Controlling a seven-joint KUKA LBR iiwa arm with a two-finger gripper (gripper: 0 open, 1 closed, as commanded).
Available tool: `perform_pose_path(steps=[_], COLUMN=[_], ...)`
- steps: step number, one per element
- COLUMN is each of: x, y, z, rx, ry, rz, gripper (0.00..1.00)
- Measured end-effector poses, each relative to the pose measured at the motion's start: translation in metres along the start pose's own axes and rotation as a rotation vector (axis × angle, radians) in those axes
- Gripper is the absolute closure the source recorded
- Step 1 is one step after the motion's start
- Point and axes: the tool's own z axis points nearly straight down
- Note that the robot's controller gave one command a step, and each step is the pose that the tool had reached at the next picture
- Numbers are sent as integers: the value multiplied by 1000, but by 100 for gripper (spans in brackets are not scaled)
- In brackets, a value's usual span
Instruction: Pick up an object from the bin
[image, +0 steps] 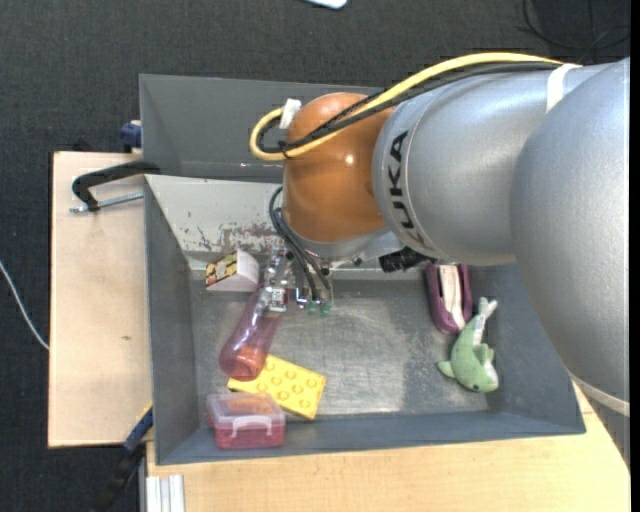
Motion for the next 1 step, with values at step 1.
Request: perform_pose_path(steps=[1], x=[-10], y=[8], z=[34], rx=[-1], ry=[1], rz=[-135], gripper=[0])
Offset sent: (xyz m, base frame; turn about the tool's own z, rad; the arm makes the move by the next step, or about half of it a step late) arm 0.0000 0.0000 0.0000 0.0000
